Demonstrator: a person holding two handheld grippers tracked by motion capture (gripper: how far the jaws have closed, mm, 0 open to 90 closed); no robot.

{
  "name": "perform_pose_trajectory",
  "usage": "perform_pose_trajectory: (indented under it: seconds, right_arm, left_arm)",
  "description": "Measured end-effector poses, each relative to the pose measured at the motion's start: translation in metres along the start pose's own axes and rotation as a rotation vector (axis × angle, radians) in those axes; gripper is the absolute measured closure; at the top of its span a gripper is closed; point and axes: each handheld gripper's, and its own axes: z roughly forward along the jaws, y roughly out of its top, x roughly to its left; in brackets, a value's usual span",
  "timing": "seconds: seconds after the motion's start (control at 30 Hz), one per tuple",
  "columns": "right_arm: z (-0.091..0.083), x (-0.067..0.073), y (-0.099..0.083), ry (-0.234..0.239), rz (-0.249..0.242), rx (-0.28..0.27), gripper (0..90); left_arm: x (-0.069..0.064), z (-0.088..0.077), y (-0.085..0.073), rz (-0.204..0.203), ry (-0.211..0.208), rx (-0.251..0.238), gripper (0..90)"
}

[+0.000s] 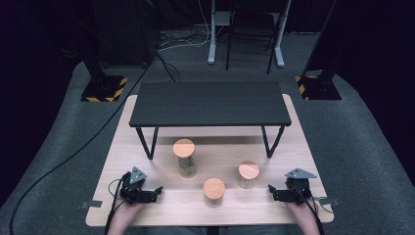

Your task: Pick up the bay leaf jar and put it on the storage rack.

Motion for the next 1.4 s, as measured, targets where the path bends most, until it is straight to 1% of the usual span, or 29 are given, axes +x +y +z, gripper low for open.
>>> perform_pose_trajectory:
  seconds: [0.47,1.4]
  right_arm:
    - [0.0011,0.0006,0.0000,-0.004,0.001,0.001,3.9]
    - [0.0013,0.0006,0.0001,-0.004,0.003,0.002,3.6]
  left_arm:
    - [-0.0003,-0.0001,-0.0001,-0.003,0.004,0.001,6.7]
    - [-0.0004,0.0001,0.0000,-0.009,0.011,0.007,5.1]
